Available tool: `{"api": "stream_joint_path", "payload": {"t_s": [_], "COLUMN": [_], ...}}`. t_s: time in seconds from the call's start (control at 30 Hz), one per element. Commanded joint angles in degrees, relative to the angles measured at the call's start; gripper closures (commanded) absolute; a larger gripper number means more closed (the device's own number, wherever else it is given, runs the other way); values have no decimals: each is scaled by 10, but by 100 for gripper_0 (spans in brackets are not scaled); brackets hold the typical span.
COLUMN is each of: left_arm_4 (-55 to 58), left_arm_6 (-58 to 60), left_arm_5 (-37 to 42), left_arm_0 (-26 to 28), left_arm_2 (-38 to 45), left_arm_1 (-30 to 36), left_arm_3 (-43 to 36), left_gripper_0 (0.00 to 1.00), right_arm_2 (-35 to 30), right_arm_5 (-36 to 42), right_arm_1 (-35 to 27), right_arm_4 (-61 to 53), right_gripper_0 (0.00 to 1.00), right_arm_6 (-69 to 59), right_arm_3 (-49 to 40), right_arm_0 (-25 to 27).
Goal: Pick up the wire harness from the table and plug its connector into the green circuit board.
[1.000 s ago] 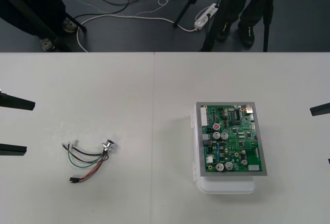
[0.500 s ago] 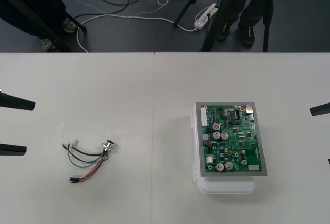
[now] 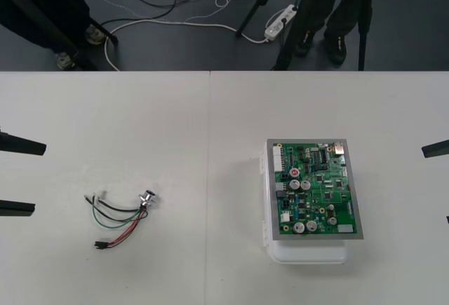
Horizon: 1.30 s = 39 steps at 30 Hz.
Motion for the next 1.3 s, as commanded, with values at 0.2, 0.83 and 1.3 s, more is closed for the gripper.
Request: {"api": "stream_joint_path", "payload": {"t_s": [0.2,0.83,1.3], "left_arm_4": [-12,-127,-149], "left_arm_6": [-70,-328,-550], "left_arm_5": [-21,-21,62], "left_arm_0": [-21,-113,-207], "left_arm_2": [-22,-95,-249], "left_arm_1": [21,41,101], "left_arm_3": [56,56,56], "left_gripper_0": [0,0,0], "right_arm_2": [-20,16,55], "right_arm_5": [-4,-3,66], "right_arm_1": [4,24,-1], "right_arm_4": [-8,-35,-109], "right_gripper_0": [0,0,0], "right_arm_6": [-26,-28,31], "right_arm_3": [-9,-5,10], "right_arm_0": [-12,-15,0]}}
